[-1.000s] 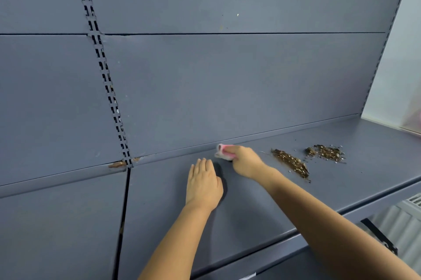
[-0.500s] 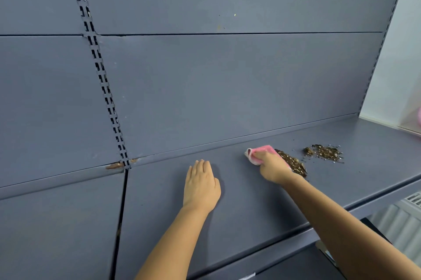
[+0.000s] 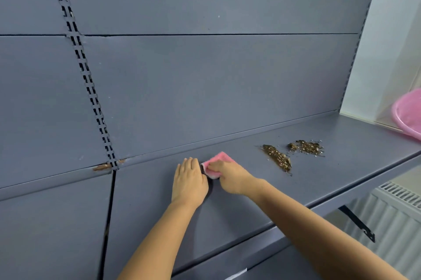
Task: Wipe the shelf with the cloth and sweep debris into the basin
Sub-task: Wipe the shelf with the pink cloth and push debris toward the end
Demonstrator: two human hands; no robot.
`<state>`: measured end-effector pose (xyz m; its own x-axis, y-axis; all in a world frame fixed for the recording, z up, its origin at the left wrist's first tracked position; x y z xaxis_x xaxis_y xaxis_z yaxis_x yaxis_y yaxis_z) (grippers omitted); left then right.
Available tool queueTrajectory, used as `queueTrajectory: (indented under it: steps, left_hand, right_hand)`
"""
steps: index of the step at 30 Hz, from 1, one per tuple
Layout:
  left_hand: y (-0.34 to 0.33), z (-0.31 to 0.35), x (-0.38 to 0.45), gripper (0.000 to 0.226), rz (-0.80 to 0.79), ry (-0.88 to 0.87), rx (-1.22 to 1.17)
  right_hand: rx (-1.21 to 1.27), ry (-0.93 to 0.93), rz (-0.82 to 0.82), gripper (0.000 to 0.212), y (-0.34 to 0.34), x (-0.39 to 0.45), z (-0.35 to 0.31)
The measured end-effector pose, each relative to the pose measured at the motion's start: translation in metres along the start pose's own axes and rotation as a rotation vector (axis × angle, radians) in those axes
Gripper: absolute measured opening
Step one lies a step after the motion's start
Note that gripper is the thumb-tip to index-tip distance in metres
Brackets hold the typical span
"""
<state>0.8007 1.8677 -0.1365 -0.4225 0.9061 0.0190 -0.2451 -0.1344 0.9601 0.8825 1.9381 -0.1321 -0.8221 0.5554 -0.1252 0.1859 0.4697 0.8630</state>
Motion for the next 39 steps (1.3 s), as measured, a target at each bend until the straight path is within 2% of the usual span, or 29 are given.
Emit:
queueTrajectory:
  steps: [3,7,9,12,15,20,22,27,30,31,35,39]
  left_hand:
    - [0.0,0.0,0.0,0.051,-0.002,-0.001,0.014]
    - [-0.002,0.001,-0.002,0.051,0.003,-0.01,0.031]
    - [-0.002,0.001,-0.002,0.051,0.009,-0.01,0.037]
    - [-0.003,0.002,-0.003,0.05,0.008,-0.008,0.049]
    - [-0.003,0.002,-0.003,0.05,0.001,-0.003,0.049]
    - [-0.001,0.003,-0.004,0.049,-0.013,0.002,0.057]
    - [-0.001,0.008,-0.002,0.046,-0.028,0.004,0.026]
    - [0.002,0.032,0.005,0.038,-0.02,-0.026,-0.065]
    - [-0.006,0.04,0.006,0.038,-0.04,-0.039,-0.075]
    - [-0.009,0.04,0.006,0.038,-0.045,-0.042,-0.07]
    - [-0.013,0.038,0.009,0.043,-0.03,-0.036,-0.061]
    - [-0.015,0.039,0.009,0.048,-0.03,-0.046,-0.035]
  right_hand:
    - [-0.003,0.028,0.036,0.036,-0.007,-0.01,0.007]
    - [-0.016,-0.01,0.032,0.037,0.003,-0.028,0.023]
    - [-0.014,-0.032,0.064,0.042,0.011,-0.039,0.038]
    - [-0.003,-0.069,0.116,0.033,0.025,-0.058,0.053]
    - [-0.008,-0.133,0.175,0.038,0.04,-0.072,0.061]
    - [0.043,-0.136,0.254,0.032,0.049,-0.075,0.073]
    - [0.106,-0.098,0.235,0.027,0.047,-0.076,0.064]
    - [0.076,0.043,0.124,0.042,0.015,-0.069,0.02]
    - [-0.031,0.053,0.046,0.035,-0.003,-0.058,0.025]
    - [-0.038,0.038,0.048,0.031,-0.002,-0.057,0.03]
    - [-0.021,-0.015,0.132,0.05,0.015,-0.064,0.057]
    - [-0.058,-0.093,0.148,0.052,0.031,-0.067,0.087]
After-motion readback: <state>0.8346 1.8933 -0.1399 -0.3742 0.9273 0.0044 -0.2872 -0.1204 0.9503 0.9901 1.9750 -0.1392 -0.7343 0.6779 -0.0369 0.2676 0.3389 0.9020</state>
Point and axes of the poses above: each hand's wrist, its own x-axis towards the middle knuckle, its own y-axis out of the back of the hand, z = x × y, the point moved 5 cm from there along x, towards the middle knuckle, and after that the axes turned 11 degrees about -z, right-handed, at the moved point
